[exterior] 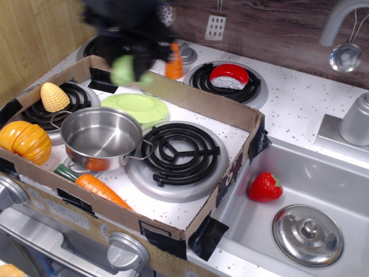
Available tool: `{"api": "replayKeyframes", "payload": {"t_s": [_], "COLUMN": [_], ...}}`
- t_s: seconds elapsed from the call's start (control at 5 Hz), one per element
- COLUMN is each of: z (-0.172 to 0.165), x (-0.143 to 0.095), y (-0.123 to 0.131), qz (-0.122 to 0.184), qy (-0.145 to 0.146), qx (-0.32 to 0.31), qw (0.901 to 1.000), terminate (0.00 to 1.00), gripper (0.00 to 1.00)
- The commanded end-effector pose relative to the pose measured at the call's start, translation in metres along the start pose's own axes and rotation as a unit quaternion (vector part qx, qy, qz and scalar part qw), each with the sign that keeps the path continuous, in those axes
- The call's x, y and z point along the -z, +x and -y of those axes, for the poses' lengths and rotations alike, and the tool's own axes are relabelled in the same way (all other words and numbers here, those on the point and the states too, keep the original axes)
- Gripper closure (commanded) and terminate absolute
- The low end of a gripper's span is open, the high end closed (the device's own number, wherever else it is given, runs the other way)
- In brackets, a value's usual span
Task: Put broccoli in pot
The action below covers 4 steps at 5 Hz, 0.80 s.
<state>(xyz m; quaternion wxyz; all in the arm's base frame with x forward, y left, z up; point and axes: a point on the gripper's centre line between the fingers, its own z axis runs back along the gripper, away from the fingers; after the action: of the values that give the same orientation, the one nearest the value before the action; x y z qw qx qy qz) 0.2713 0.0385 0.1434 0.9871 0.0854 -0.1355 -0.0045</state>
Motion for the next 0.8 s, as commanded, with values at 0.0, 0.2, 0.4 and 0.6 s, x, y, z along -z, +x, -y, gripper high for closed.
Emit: {"api": "replayKeyframes", "payload": {"t_s": [0.0,0.2,0.4,0.6], "z": [-0.021,-0.014,-0.011,-0.008], "x": [0.013,0.027,0.03,0.029], "y": [-0.007,-0.006,-0.004,-0.003], "qz": [-0.014,-0.019,-0.018,-0.013], "qy": [-0.043,-0.08,-0.077,-0.073], "qx": [-0.023,-0.021,-0.033,-0.029], "qw": [0.9987,0.9964,0.9963,0.9968], "terminate": [0.0,0.0,0.0,0.0], "gripper": [1.0,0.0,0.0,0.0]}}
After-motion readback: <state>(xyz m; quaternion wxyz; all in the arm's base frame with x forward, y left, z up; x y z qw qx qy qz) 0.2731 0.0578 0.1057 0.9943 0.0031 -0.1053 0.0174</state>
